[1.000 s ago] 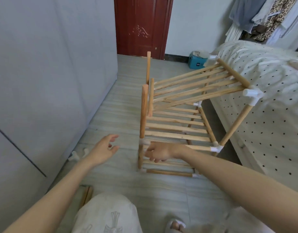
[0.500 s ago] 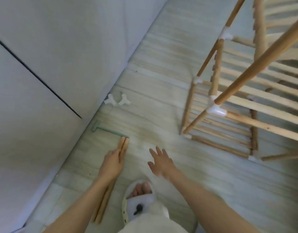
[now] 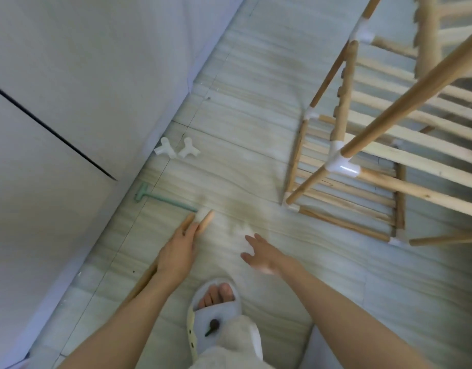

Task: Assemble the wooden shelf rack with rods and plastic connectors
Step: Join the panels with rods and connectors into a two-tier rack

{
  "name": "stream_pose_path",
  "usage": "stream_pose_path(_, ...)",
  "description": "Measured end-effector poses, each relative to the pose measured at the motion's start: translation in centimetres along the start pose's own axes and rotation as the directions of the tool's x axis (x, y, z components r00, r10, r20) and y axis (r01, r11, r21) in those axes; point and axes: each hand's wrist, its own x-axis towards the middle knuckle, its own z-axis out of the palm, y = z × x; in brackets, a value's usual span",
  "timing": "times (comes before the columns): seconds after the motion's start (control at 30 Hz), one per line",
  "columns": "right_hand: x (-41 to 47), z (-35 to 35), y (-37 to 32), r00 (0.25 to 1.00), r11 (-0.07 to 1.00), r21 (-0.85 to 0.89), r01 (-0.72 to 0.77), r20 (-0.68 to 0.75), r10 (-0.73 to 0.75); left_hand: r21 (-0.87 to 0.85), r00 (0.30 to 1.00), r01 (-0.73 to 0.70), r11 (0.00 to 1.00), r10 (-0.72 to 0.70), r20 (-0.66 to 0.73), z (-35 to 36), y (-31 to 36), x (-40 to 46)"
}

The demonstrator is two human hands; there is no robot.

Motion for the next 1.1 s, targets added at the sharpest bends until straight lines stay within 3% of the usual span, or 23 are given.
stream_pose_path(0.13, -3.3, -2.6, -0.6, 0.997, 0.996, 0.084, -0.016, -0.08, 0.023, -0.199, 0.988, -0.137, 0.97, 0.119, -0.102, -4.1, 1.9, -0.4)
stream_pose_path(0.33, -12.8, -8.1, 0.1, 0.964, 0.993, -0.1, 0.058, -0.251, -0.082, -0.434, 0.898, -0.377, 0.818, 0.21, -0.386, -11.2, 8.0, -2.6)
stream_pose_path(0.43, -19.0, -10.9, 1.8, 0.92, 0.987, -0.137, 0.089, -0.368, -0.134, -0.435, 0.803, -0.541, 0.72, 0.288, -0.521, -15.4, 12.2, -5.0)
stream_pose_path(0.57, -26.7, -14.3, 4.5, 0.821, 0.99, -0.11, 0.094, -0.554, -0.139, -0.299, 0.63, -0.744, 0.598, 0.476, -0.614, -21.6, 18.5, -8.8)
stream_pose_path(0.67, -31.0, -15.6, 7.0, 0.663, 0.993, -0.016, 0.114, -0.743, -0.088, -0.172, 0.504, -0.837, 0.52, 0.61, -0.611, -24.9, 23.4, -11.8)
stream_pose_path(0.8, -34.5, -16.4, 10.7, 0.319, 0.929, 0.243, 0.281, -0.936, 0.148, -0.012, 0.402, -0.888, 0.46, 0.762, -0.508, -27.0, 29.7, -14.6)
stream_pose_path(0.93, -35.5, -16.7, 14.3, 0.17, 0.809, 0.454, 0.373, -0.891, 0.422, 0.1, 0.338, -0.899, 0.426, 0.822, -0.458, -26.8, 34.9, -16.1)
stream_pose_path(1.07, -36.7, -17.9, 17.1, -0.096, 0.683, 0.508, 0.525, -0.762, 0.641, 0.148, 0.297, -0.892, 0.428, 0.799, -0.523, -25.2, 37.9, -15.8)
stream_pose_path(1.1, -36.9, -18.4, 17.7, -0.128, 0.68, 0.503, 0.534, -0.746, 0.653, 0.157, 0.294, -0.888, 0.433, 0.794, -0.532, -25.0, 38.4, -15.6)
